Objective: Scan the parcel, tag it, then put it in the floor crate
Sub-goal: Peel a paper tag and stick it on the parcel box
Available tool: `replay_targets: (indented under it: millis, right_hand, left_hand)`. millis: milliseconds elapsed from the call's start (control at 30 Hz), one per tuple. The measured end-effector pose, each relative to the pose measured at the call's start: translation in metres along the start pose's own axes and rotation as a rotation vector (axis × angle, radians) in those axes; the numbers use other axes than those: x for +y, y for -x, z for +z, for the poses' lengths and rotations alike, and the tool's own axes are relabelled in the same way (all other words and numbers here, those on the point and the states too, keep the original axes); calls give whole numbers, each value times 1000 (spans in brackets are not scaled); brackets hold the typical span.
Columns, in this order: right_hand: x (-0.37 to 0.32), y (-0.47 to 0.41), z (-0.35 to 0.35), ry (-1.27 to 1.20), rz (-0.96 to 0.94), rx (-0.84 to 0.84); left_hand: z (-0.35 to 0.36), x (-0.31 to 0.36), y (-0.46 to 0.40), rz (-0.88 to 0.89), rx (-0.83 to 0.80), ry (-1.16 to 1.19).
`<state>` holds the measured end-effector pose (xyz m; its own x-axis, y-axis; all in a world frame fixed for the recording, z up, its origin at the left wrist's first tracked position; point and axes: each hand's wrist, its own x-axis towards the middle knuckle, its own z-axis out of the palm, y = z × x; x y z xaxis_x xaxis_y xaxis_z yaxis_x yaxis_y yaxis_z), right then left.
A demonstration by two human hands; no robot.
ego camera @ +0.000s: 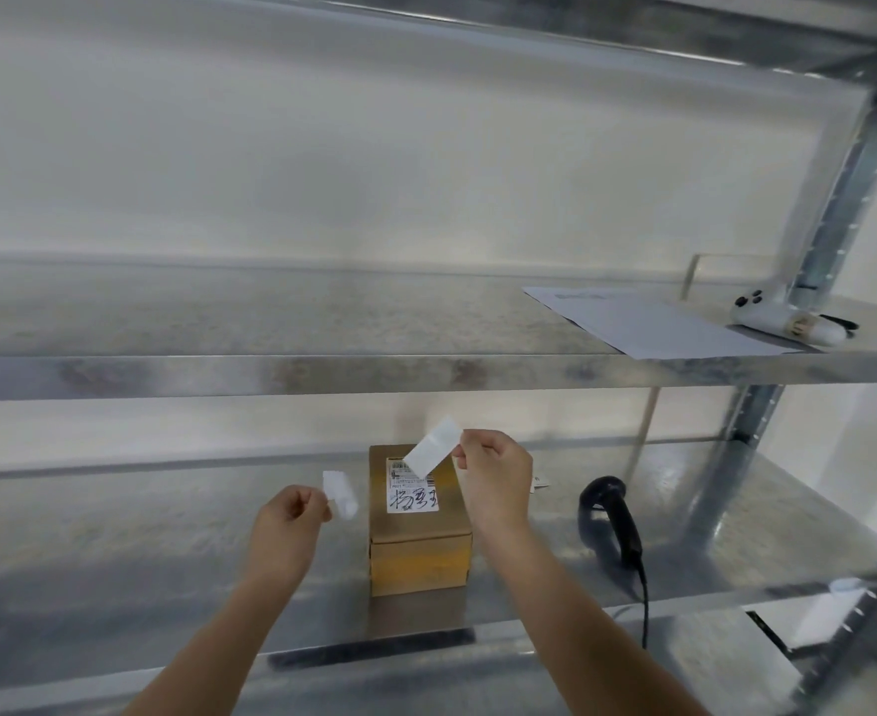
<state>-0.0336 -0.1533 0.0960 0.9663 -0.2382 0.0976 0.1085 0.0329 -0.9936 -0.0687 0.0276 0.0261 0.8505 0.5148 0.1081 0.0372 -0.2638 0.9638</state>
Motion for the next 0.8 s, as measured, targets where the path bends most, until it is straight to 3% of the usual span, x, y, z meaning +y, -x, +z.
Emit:
replay_targets:
  millis: [200, 400, 533, 800]
  right_hand:
    - [-1, -6, 1, -29, 8, -8]
    - [-1, -4, 3, -104, 40, -95]
    - [-1, -6, 7, -110, 30, -142]
    - [18, -17, 23, -75, -34, -195]
  left_hand:
    - [-12, -12, -10, -43, 23, -96]
    - [-35, -58, -32, -250, -13, -370]
    - [-54, -85, -37, -295, -16, -555]
    - [-41, -118, -64, -279, 4, -578]
